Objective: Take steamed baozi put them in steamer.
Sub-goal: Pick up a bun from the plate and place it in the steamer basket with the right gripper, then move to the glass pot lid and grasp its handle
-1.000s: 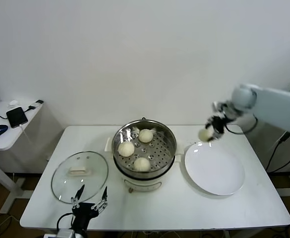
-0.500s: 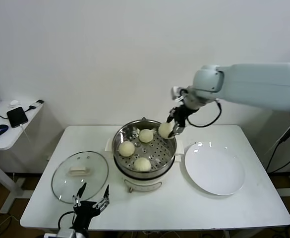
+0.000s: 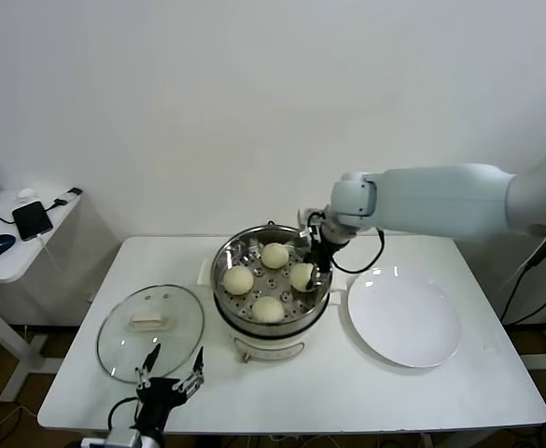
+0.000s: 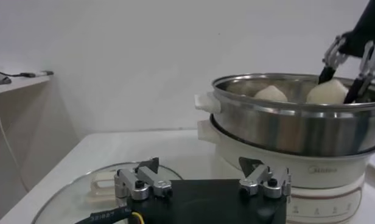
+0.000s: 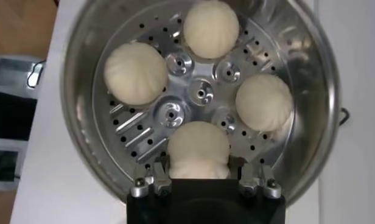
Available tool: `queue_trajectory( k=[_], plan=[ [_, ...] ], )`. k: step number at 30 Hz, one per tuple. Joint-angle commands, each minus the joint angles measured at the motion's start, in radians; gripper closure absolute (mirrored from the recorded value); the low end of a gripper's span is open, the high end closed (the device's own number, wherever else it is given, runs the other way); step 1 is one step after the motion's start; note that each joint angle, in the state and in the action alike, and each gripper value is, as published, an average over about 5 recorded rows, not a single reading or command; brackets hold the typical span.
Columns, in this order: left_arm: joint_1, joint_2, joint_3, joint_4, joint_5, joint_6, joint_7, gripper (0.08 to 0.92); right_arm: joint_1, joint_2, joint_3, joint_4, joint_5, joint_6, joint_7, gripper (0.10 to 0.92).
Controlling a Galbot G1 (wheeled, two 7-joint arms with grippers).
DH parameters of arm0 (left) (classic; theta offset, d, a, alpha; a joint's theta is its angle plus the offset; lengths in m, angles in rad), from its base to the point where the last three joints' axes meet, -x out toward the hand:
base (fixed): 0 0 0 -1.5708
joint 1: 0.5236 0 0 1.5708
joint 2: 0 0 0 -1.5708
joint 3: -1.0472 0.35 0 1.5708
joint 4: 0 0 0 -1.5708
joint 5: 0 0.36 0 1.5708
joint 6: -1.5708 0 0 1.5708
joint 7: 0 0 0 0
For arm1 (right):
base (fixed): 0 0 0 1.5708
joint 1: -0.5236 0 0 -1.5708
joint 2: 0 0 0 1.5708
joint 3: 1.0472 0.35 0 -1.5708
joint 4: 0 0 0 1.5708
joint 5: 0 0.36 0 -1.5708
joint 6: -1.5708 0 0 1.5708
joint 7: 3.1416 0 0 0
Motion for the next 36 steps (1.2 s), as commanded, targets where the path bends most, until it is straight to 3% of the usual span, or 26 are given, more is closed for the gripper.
queue_trajectory(
  k=[1, 10, 16, 18, 20, 24, 27, 32, 36],
  plan=[
    [0.001, -0.001, 0.001, -0.001, 0.001, 0.0, 0.0, 0.177, -0.092, 0.039, 0.012, -0.081, -0.03, -0.001, 0.011, 0.382],
    [-0.008, 0.002, -0.003, 0.002, -0.008, 0.006, 0.003, 0.177, -0.006, 0.014, 0.027, -0.099, -0.006, 0.131, -0.148, 0.221],
    [-0.009, 0.005, -0.002, -0.007, -0.018, 0.011, 0.011, 0.177, 0.064, -0.1, 0.084, -0.096, 0.082, 0.214, -0.268, 0.203],
    [-0.008, 0.006, -0.001, -0.011, -0.02, 0.01, 0.014, 0.177, 0.046, -0.153, 0.168, -0.1, 0.121, 0.214, -0.204, 0.203],
    [-0.005, 0.007, 0.001, -0.016, -0.027, 0.009, 0.017, 0.177, -0.023, -0.208, 0.313, -0.111, 0.127, 0.212, -0.051, 0.202],
    [-0.003, 0.008, 0.002, -0.025, -0.04, 0.008, 0.016, 0.177, -0.237, -0.288, 0.678, -0.133, 0.034, 0.214, 0.332, 0.203],
    [-0.011, 0.008, 0.001, -0.027, -0.044, 0.007, 0.014, 0.177, -0.389, -0.376, 0.904, -0.085, -0.051, 0.197, 0.523, 0.203],
    [-0.025, 0.01, 0.002, -0.031, -0.048, 0.017, 0.002, 0.177, -0.733, -0.581, 1.267, 0.112, -0.118, 0.142, 0.742, 0.202],
    [-0.05, 0.02, -0.006, -0.029, -0.049, 0.028, -0.03, 0.177, -1.185, -0.671, 1.707, 0.247, -0.187, 0.159, 0.779, 0.203]
  ],
)
